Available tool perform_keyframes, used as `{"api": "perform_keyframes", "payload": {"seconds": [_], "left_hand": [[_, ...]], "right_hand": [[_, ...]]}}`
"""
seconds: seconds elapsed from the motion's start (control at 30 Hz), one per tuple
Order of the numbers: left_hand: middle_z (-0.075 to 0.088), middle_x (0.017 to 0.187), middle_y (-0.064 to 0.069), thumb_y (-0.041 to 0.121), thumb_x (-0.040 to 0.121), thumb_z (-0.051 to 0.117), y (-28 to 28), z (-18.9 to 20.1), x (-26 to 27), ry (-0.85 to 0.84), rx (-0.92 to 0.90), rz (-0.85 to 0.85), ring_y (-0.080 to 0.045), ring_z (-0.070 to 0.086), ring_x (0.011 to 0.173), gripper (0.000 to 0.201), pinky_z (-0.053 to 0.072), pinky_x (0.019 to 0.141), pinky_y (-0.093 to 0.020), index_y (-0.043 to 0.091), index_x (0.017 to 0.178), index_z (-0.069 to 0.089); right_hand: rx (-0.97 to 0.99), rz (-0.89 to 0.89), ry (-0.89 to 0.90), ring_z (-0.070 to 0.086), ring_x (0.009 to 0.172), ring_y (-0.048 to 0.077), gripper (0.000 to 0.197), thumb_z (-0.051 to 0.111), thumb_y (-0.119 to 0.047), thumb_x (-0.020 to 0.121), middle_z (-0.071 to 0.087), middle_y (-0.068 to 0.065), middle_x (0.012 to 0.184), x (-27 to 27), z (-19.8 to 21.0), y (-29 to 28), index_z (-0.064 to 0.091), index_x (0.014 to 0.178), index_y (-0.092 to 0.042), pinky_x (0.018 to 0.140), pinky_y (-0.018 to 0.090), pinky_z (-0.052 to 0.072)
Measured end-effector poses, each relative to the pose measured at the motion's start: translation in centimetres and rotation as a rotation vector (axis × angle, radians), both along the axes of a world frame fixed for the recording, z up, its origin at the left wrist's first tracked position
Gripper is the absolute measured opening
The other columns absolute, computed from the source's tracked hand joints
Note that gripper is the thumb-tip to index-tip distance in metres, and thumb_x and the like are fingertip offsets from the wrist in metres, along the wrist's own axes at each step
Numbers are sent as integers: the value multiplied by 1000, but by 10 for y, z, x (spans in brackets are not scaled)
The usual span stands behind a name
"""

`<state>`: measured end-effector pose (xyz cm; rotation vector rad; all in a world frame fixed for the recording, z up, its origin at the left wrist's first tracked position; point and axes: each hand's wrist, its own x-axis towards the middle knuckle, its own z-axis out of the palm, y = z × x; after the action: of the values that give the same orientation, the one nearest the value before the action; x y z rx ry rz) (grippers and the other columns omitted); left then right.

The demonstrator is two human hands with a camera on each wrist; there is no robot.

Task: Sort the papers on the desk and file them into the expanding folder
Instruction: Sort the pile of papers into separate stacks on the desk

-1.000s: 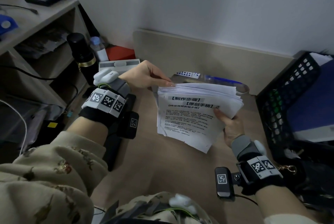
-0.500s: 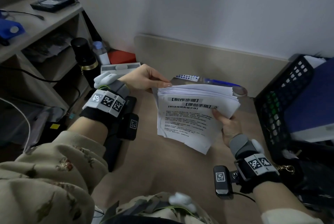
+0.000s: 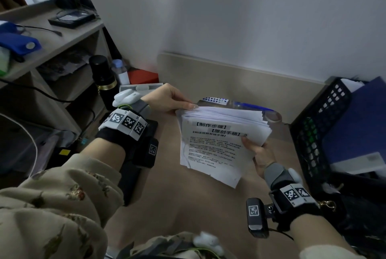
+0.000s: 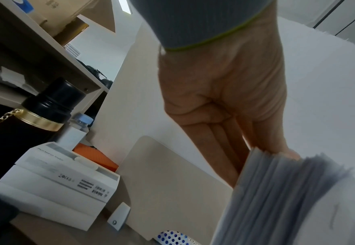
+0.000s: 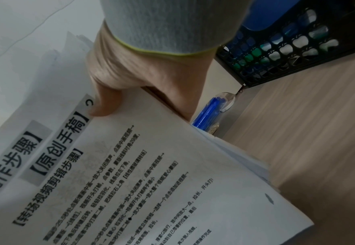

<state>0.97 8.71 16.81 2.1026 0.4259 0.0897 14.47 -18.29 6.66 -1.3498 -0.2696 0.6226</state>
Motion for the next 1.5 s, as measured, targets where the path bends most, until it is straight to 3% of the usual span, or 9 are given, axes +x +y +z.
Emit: {"api": "perform_keyframes", "payload": {"seconds": [0.2, 0.43, 0.63, 0.73, 0.87, 1.1, 1.23, 1.37, 1.5], "left_hand": [[66, 60, 7, 29, 85, 71, -1, 2, 0, 53, 24, -42, 1, 54, 47, 25, 43, 47, -11, 6, 95, 77], [75, 87, -6, 53, 72, 67, 2, 0, -4, -15, 232, -119, -17, 67, 74, 48, 57, 74, -40, 13, 96, 78], [73, 95, 13, 60, 65, 64, -5, 7, -8, -27, 308, -128, -1, 67, 87, 54, 53, 82, -20, 26, 104, 75], [74, 99, 8, 45, 75, 70, -1, 4, -8, -56, 303, -145, -5, 68, 91, 39, 54, 87, -27, 20, 105, 76], [74, 94, 15, 37, 76, 71, 4, -5, -10, -90, 165, -115, -6, 69, 92, 27, 54, 92, -36, 26, 100, 75], [75, 94, 8, 44, 74, 69, 1, -12, -8, -172, 191, -18, -11, 70, 89, 35, 55, 87, -36, 19, 97, 77], [74, 94, 9, 30, 81, 73, -1, -14, -10, -251, 315, -2, 8, 65, 80, 22, 53, 79, -18, 18, 99, 77], [67, 90, 17, 24, 80, 74, -1, -13, -12, -297, 337, -23, 19, 61, 77, 24, 50, 79, -9, 14, 102, 75], [74, 91, 9, 25, 77, 79, 1, -12, -11, -270, 341, -39, 4, 68, 78, 28, 55, 81, -17, 31, 103, 70]], "right_hand": [[19, 57, 1, 71, 72, 15, 26, 75, -10, 64, 75, 0, 79, -1, 1, -2, 68, 89, -10, 58, 26, 57], [21, 61, 3, 70, 77, 24, 48, 89, -29, 46, 75, 3, 80, 0, -1, -2, 70, 86, -10, 59, 28, 57], [29, 87, -10, 72, 75, 19, 76, 93, -46, 24, 76, 3, 82, 1, -2, -2, 70, 87, -11, 61, 30, 58], [33, 96, -5, 72, 74, 19, 67, 92, -41, 33, 75, 4, 81, -1, -1, -3, 69, 87, -9, 67, 36, 60], [35, 95, -10, 72, 73, 16, 84, 93, -50, 18, 76, 3, 81, -3, 1, -4, 69, 87, -9, 59, 27, 57], [21, 82, -21, 71, 77, 20, 69, 91, -39, 28, 76, 2, 81, -1, -3, -2, 70, 87, -11, 62, 29, 58], [23, 71, -12, 70, 75, 18, 34, 79, -20, 56, 75, -1, 77, 0, -4, -3, 68, 86, -11, 59, 26, 57], [15, 77, -18, 71, 68, 13, 27, 71, -14, 61, 75, -1, 75, 0, -3, -4, 68, 87, -10, 55, 24, 56], [19, 79, -13, 70, 71, 17, 31, 82, -13, 59, 75, -1, 75, 1, -4, -4, 68, 86, -10, 55, 24, 56]]}}
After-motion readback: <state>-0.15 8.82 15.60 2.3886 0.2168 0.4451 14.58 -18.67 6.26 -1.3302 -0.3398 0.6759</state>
